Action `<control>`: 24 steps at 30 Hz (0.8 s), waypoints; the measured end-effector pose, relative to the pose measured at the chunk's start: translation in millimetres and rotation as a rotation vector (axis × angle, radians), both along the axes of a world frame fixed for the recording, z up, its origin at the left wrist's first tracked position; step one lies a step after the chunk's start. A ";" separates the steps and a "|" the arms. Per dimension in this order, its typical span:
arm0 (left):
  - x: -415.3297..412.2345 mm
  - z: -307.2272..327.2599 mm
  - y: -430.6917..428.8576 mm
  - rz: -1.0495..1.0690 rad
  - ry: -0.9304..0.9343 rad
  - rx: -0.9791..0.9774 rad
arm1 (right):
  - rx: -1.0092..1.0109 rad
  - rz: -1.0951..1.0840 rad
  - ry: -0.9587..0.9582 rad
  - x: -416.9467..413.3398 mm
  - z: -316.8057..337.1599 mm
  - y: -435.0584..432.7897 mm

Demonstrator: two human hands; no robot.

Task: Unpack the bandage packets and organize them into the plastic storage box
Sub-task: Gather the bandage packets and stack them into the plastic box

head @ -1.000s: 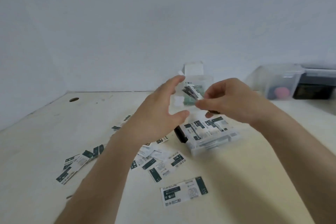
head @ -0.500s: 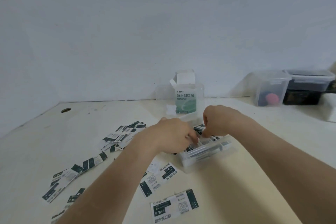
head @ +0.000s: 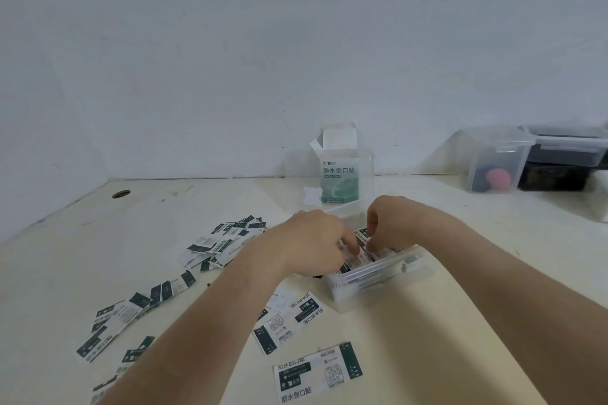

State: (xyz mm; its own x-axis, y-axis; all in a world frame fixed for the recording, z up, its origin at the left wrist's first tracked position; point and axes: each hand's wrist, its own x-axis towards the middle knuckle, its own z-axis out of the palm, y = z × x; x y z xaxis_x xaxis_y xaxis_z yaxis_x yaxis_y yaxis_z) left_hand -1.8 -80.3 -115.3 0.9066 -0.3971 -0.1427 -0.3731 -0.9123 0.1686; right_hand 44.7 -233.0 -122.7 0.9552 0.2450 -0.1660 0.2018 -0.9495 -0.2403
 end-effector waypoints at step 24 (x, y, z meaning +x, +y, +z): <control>-102.2 -29.9 103.0 0.152 0.076 0.058 | 0.049 0.588 -0.011 -126.6 28.3 51.0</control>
